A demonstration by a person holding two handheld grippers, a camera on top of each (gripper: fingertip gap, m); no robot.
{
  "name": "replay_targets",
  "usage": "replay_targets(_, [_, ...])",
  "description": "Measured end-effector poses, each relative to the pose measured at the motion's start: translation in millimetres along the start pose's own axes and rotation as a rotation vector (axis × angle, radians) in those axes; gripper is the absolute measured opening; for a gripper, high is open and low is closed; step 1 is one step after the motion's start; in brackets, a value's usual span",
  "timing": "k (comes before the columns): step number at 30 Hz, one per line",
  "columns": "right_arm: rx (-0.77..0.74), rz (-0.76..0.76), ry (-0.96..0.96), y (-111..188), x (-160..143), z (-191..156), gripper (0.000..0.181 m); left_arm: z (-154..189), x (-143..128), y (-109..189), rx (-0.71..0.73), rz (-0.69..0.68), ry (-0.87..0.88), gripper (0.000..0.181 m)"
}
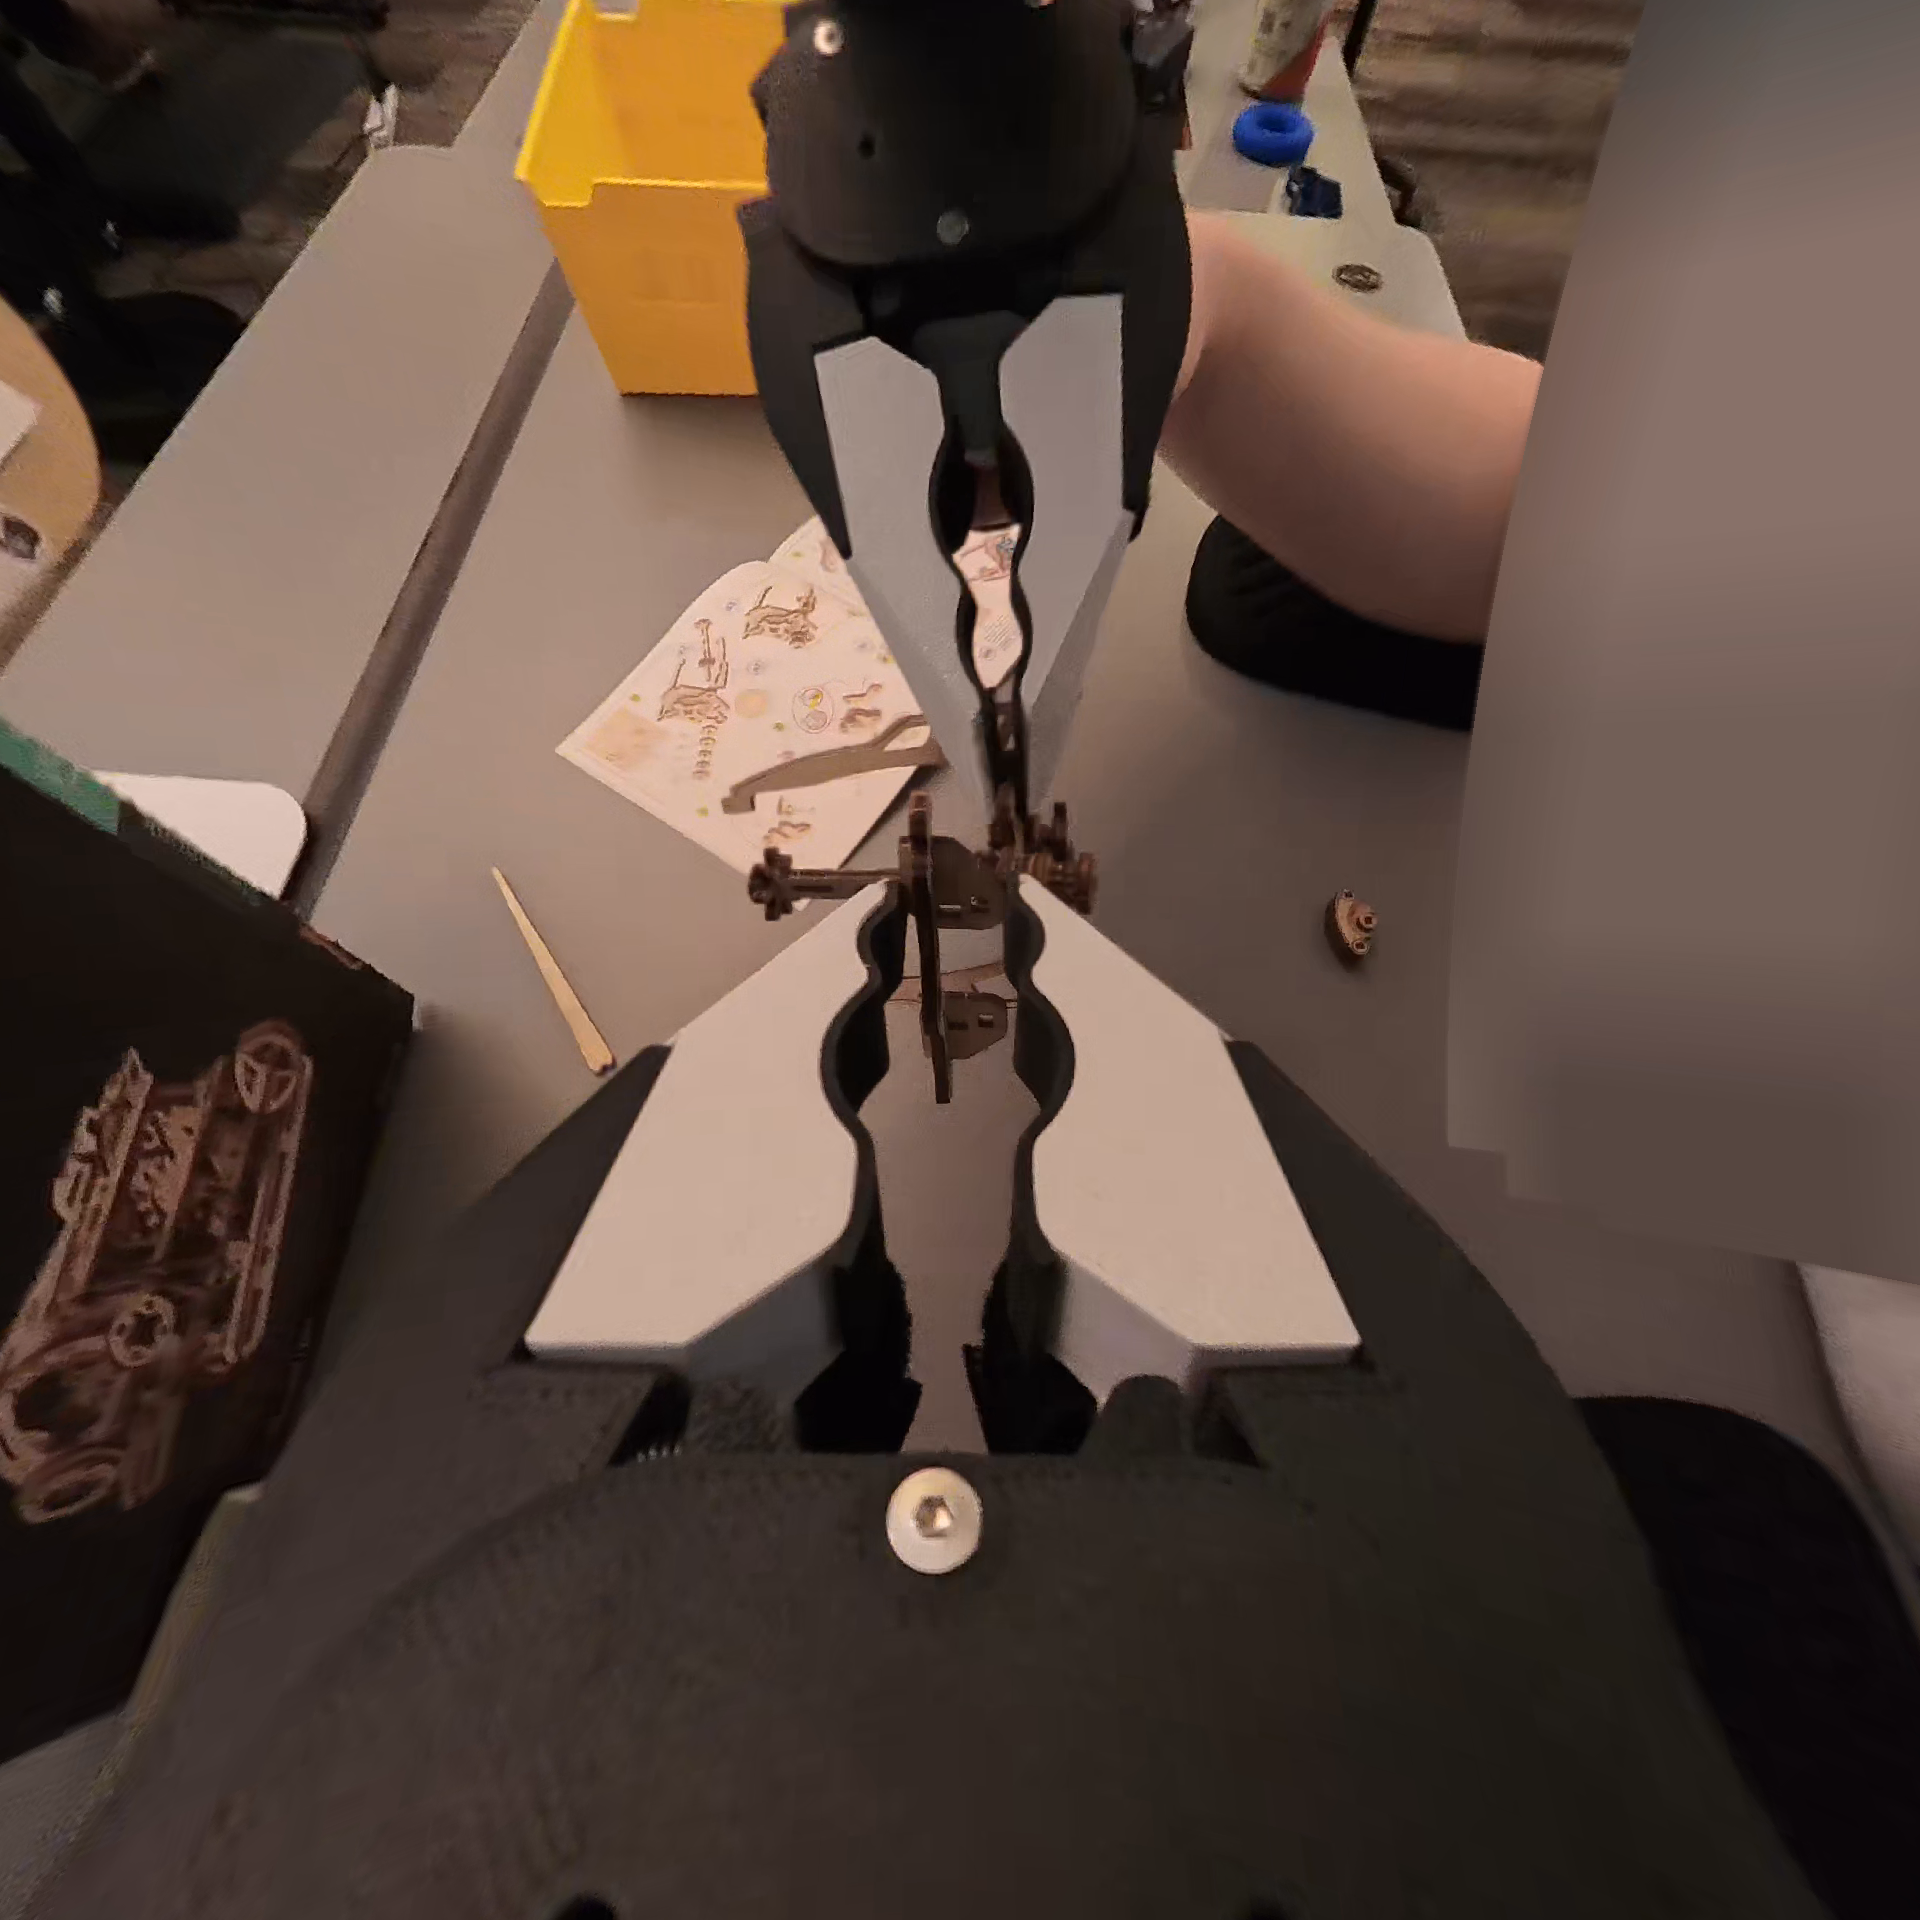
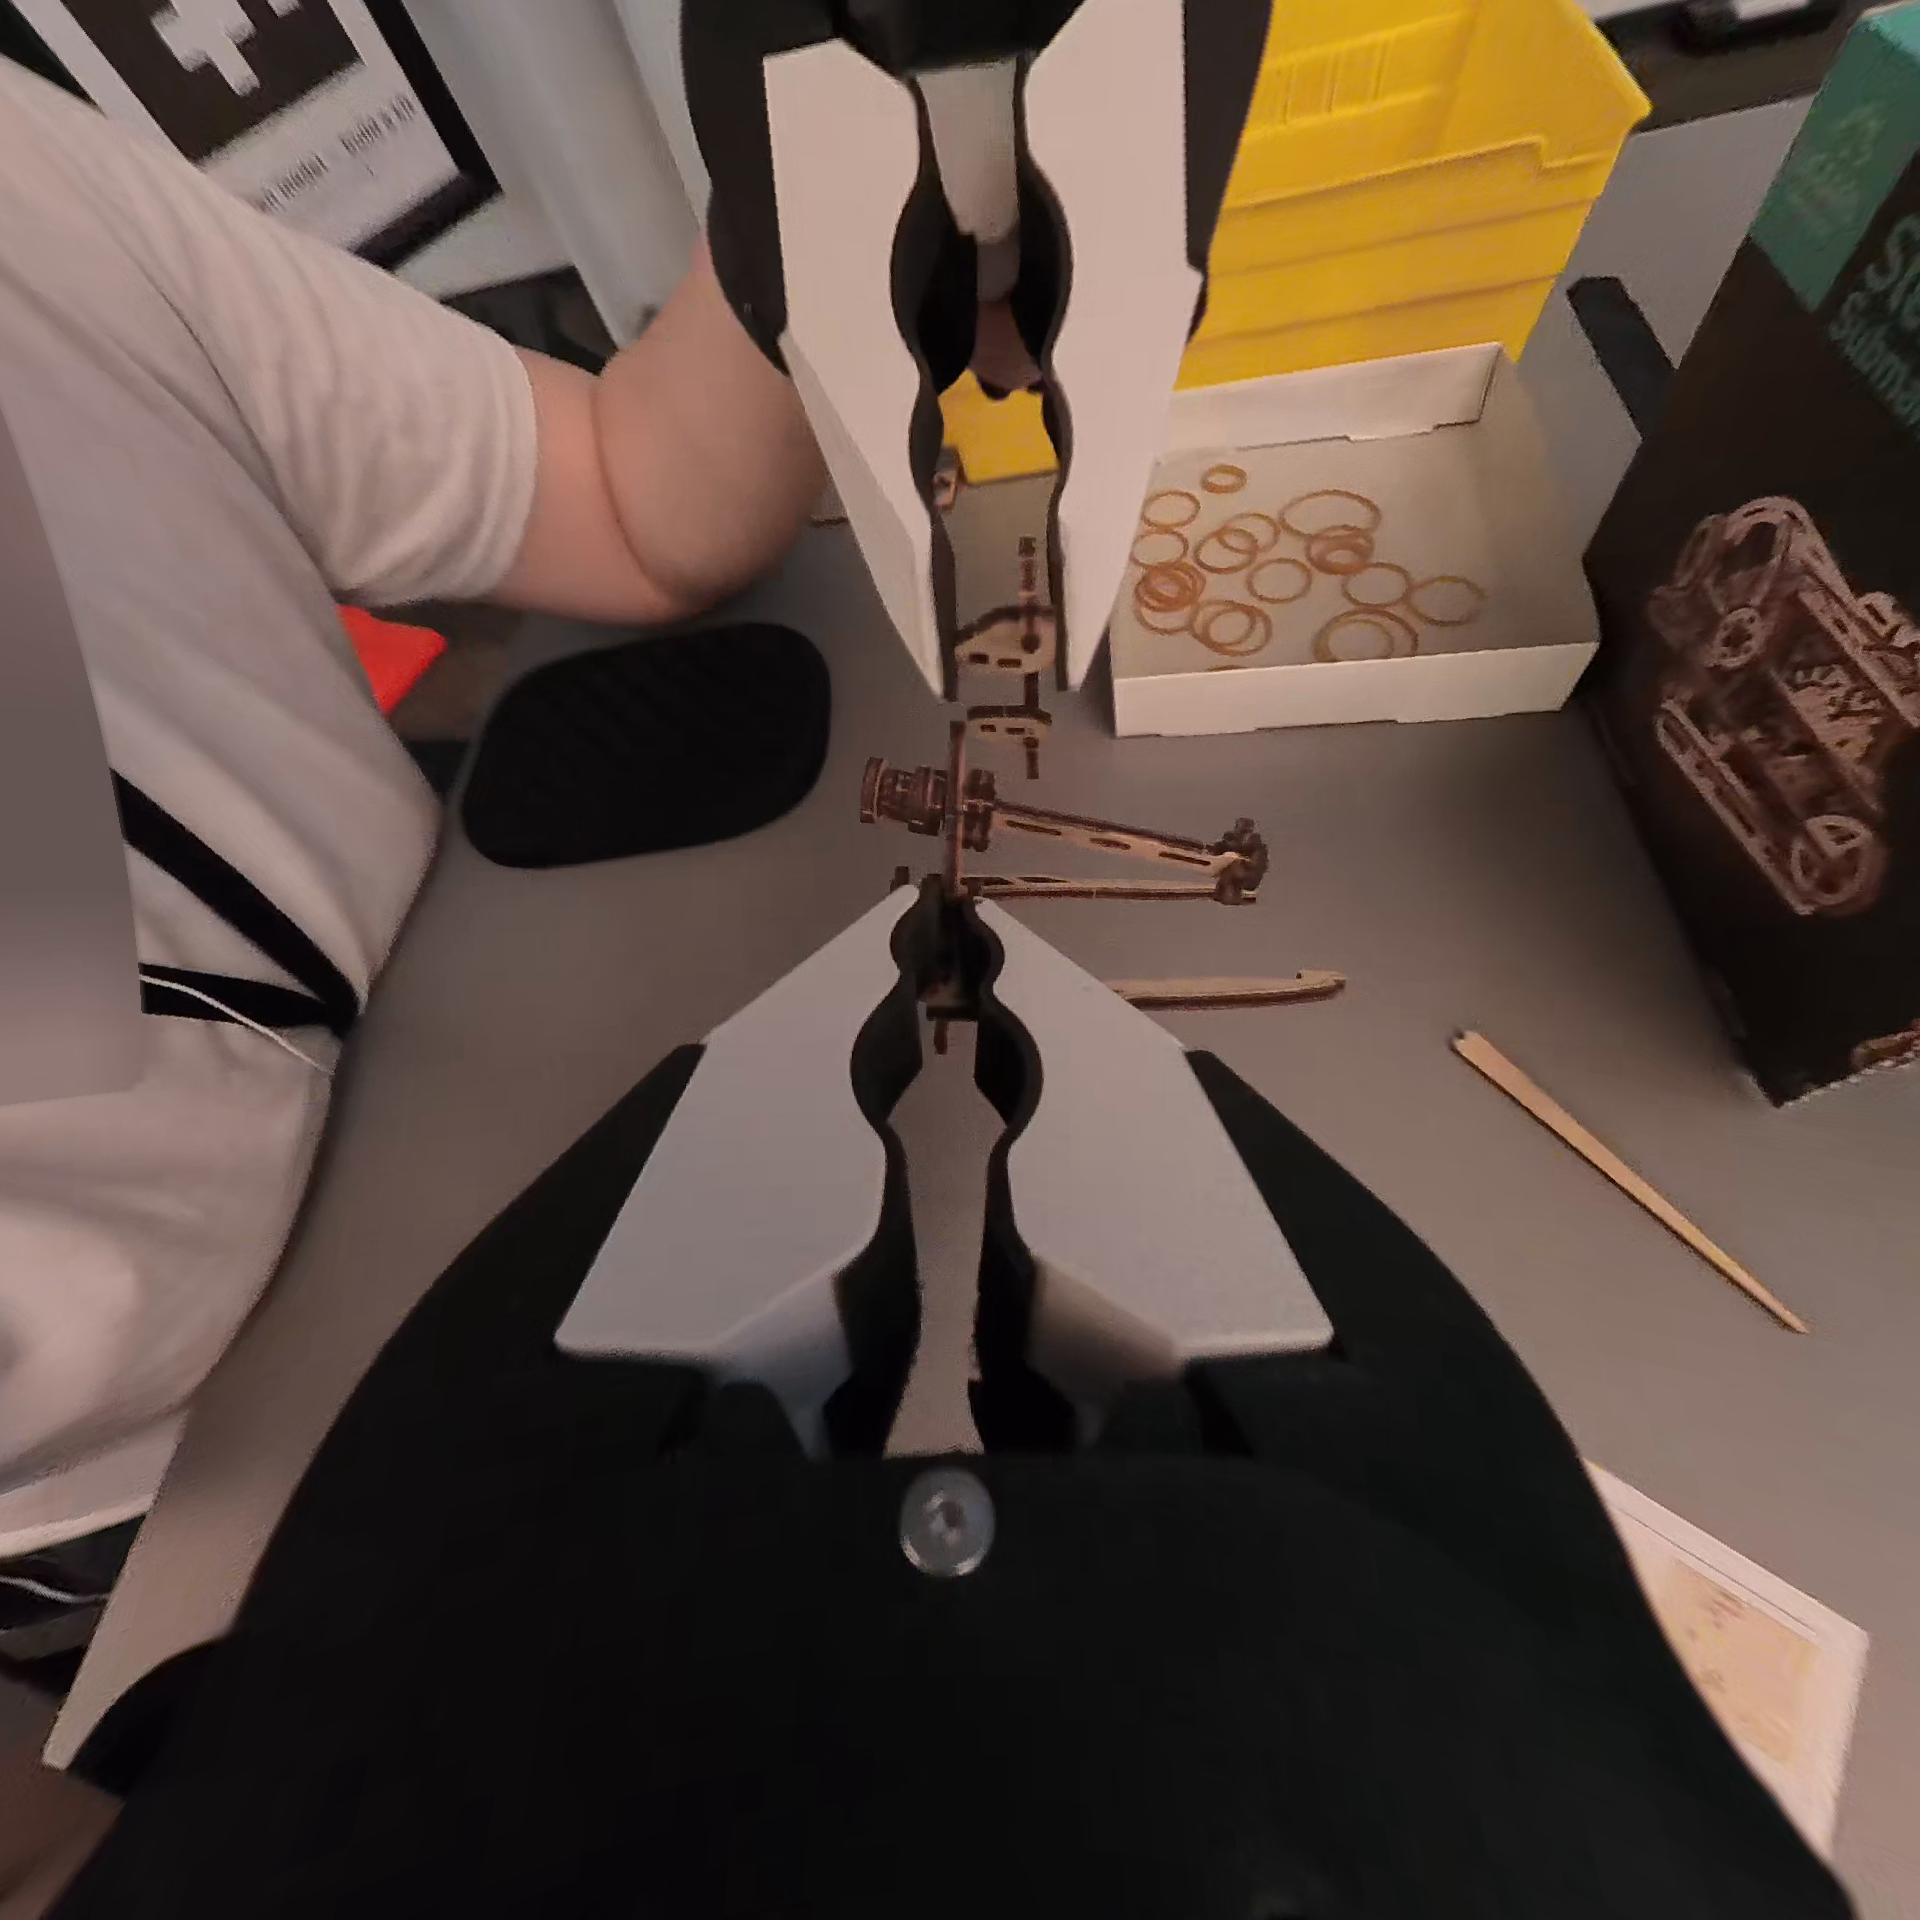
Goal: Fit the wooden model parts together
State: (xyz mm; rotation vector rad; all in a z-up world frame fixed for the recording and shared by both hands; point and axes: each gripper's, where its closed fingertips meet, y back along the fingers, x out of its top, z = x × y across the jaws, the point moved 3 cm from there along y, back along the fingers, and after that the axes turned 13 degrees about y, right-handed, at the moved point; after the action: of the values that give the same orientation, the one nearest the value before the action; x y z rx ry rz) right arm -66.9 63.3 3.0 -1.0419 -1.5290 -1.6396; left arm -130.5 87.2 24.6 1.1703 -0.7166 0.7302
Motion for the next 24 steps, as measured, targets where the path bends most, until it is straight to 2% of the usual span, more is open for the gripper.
replay_targets(8, [0.072, 0.016, -0.091, -8.5, -7.5, 0.9, 0.001, -1.6, -8.0, -11.4, -0.098, -0.043, 0.206, 0.016])
replay_targets(18, [0.113, 0.023, -0.121, -12.5, -9.7, -0.9, 0.001, 1.3, -12.0, -21.1, -0.136, -0.070, 0.246, 0.016])
replay_targets(24, [0.080, 0.027, -0.100, -11.9, -5.8, 0.6, 0.001, -0.6, -10.7, -23.5, -0.122, -0.059, 0.256, 0.016])
